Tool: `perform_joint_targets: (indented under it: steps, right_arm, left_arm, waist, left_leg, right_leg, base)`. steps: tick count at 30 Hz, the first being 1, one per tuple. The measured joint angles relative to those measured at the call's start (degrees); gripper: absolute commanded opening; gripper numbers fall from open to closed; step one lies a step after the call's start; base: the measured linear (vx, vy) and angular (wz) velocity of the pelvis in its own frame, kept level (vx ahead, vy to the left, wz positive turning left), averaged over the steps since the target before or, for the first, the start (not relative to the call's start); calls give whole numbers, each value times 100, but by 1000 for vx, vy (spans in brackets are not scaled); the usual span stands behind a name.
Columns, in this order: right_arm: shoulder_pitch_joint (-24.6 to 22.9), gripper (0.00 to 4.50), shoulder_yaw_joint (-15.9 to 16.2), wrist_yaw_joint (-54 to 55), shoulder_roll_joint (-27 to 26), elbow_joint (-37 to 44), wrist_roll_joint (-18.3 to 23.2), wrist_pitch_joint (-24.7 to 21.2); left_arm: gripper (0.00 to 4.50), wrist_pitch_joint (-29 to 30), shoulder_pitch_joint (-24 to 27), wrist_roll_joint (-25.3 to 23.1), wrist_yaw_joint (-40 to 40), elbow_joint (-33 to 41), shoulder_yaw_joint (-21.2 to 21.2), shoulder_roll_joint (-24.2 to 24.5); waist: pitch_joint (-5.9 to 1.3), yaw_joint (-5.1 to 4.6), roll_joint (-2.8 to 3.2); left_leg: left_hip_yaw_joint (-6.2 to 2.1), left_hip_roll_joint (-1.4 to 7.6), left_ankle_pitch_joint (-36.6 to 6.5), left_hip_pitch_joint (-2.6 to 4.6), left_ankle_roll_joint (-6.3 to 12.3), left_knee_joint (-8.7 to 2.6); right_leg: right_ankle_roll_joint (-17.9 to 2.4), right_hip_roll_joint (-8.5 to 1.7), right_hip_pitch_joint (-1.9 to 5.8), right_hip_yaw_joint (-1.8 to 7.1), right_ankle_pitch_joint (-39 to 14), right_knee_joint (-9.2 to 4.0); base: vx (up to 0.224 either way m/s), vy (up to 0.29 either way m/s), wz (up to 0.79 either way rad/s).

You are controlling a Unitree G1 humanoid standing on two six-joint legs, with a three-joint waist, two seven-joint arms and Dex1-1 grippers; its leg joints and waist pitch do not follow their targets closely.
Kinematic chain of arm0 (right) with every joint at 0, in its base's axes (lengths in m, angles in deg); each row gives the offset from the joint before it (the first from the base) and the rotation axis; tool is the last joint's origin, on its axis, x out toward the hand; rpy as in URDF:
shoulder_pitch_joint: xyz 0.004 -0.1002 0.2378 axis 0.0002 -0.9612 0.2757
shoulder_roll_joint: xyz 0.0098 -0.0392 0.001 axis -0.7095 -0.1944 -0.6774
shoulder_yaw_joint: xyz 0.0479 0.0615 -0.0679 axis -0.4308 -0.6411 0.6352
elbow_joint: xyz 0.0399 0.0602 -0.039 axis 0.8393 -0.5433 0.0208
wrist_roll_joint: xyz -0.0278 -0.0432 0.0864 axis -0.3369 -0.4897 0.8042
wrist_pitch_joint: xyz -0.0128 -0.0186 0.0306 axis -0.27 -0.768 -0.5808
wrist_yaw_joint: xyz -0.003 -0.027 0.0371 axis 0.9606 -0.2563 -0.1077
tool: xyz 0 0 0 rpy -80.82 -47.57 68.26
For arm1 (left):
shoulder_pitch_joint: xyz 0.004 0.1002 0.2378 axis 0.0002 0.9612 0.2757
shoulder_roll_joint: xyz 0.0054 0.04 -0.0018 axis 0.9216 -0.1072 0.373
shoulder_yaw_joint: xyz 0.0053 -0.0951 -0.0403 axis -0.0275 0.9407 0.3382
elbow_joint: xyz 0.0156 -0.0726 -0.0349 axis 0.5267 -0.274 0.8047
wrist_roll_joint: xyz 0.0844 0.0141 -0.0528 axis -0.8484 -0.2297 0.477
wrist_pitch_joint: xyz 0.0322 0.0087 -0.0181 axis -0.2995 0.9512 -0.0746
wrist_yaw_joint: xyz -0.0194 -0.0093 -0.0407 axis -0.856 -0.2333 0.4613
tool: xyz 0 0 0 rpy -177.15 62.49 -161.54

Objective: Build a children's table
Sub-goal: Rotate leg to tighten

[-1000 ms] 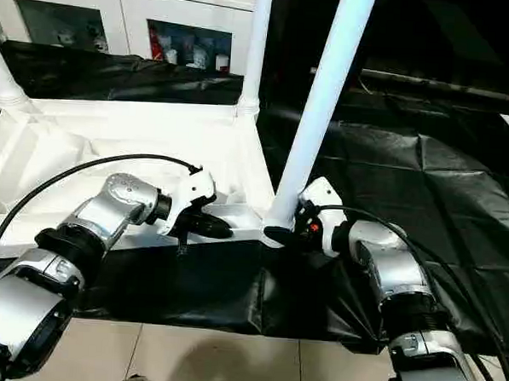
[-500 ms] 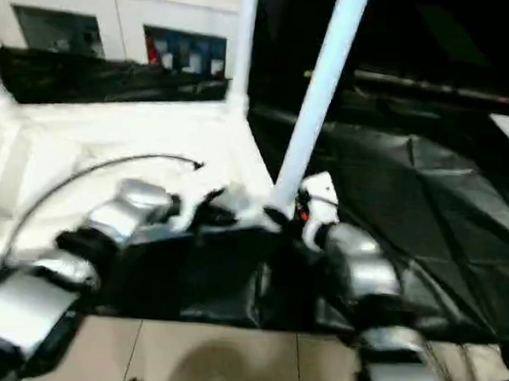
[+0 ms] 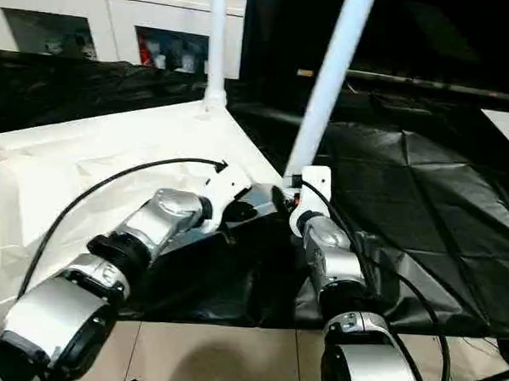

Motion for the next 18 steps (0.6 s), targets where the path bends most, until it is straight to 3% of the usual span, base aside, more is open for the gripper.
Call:
perform_joint_targets:
  steps: [4, 9, 14, 18]
  right_arm:
    - [-56, 421, 364, -959, 490, 333, -64, -42]
    - [-168, 421, 731, -2421, 1429, 897, -188, -44]
    - [-359, 421, 907, -3455, 1763, 1108, -133, -191]
    - [-497, 421, 1251, -4164, 1945, 1291, -115, -261]
  left_arm:
    - [0, -183, 1, 8, 351, -1, 1, 233]
    - [0, -496, 7, 24, 1230, 5, -38, 628]
    - [0, -646, 56, 133, 2063, 107, -67, 882]
    - [0, -720, 162, 229, 2800, 294, -115, 995]
  waist:
    - [6, 2, 6]
    - [6, 38, 8]
    - [6, 48, 9]
    - [9, 181, 12]
  left_leg:
    - [-1, 7, 0, -6, 0, -17]
    - [-1, 10, 1, -8, 0, -33]
    - [-1, 13, 8, -23, 14, -19]
    - [7, 16, 9, -67, 42, 0]
  right_leg:
    - [2, 5, -21, -8, 27, 6]
    - [-28, 8, -27, -14, 50, 10]
    - [-21, 12, -37, -10, 29, 8]
    - [-34, 8, -66, -10, 22, 13]
  base:
    - [0, 0, 0]
    - [0, 0, 0]
    - [0, 0, 0]
    - [0, 0, 0]
